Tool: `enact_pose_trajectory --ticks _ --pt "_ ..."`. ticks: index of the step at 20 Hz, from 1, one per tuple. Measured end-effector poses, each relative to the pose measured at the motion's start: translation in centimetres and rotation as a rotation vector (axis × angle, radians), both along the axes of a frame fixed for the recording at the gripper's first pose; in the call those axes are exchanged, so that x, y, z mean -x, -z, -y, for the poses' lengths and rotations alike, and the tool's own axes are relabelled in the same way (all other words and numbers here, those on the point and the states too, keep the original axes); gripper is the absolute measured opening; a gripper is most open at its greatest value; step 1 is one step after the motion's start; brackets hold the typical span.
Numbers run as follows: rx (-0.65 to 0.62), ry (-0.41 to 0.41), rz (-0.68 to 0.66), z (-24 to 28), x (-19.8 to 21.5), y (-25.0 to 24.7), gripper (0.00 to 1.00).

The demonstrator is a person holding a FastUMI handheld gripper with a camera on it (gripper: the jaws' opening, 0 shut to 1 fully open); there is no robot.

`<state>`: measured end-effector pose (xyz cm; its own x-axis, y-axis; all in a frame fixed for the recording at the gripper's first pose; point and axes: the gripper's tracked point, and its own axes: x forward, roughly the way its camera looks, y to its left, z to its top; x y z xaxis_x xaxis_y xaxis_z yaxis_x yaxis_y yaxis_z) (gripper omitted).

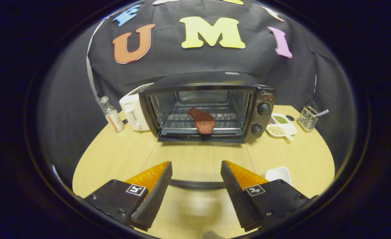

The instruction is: Open the toaster oven, put the food inside, and close the toaster oven door.

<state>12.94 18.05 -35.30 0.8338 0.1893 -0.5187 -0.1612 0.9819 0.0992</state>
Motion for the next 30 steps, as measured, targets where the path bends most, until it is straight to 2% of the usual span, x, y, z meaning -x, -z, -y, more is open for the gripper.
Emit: enact_pose_trajectory --ticks 3,7,11,17,23,30 --pt "0.021 -0.011 -0.052 1.0 2.5 2.5 0.94" --pt "0.048 0.017 -0.129 2.6 3.7 6.7 0.95" --pt "0.058 0.020 -0.157 2.5 2.0 9.1 0.95" --pt "0.112 -0.025 -0.172 0.8 -0.4 10.9 0.95" --pt "0.094 -0.004 -0.183 1.1 -0.6 10.4 0.95" --pt "0.094 -0.005 -0.148 1.4 -1.0 6.3 0.95"
